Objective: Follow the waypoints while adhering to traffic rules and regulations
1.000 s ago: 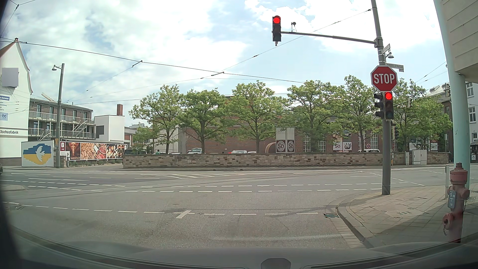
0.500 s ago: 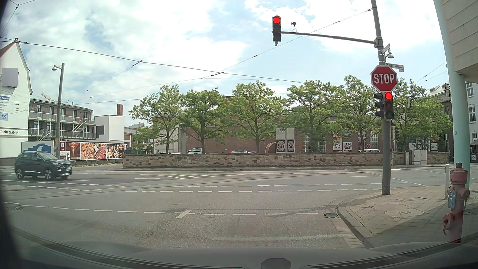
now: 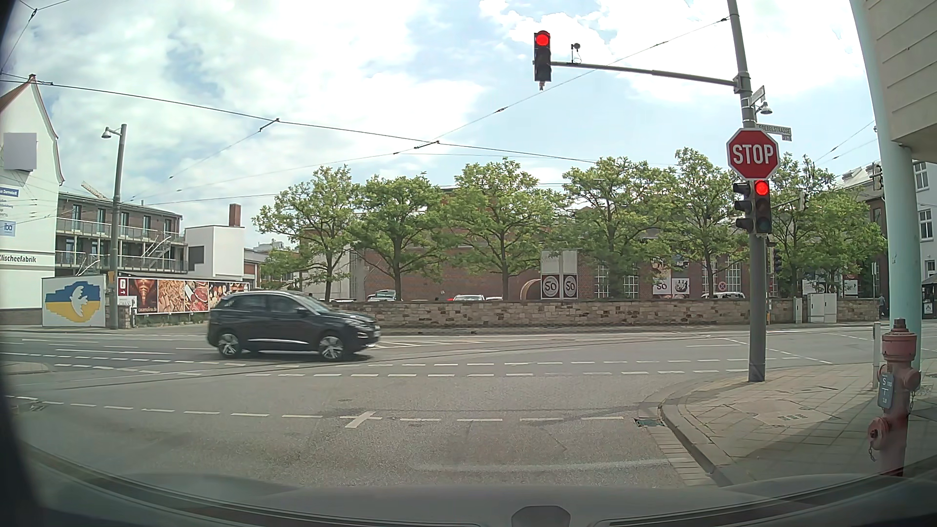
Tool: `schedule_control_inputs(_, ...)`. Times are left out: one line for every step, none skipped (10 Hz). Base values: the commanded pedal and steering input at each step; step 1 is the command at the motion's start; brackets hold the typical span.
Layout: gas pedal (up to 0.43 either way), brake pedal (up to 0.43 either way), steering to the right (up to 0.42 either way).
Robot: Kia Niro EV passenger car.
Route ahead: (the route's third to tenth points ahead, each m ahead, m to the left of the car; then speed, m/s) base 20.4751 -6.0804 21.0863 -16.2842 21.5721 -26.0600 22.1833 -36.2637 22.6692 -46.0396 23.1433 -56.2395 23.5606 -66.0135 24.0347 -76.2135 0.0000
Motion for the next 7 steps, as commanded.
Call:
schedule_control_inputs(0.000, 0.323, 0.036)
schedule_control_inputs(0.000, 0.323, 0.036)
schedule_control_inputs(0.000, 0.323, 0.036)
schedule_control_inputs(0.000, 0.323, 0.036)
schedule_control_inputs(0.000, 0.323, 0.036)
schedule_control_inputs(0.000, 0.323, 0.036)
schedule_control_inputs(0.000, 0.323, 0.036)
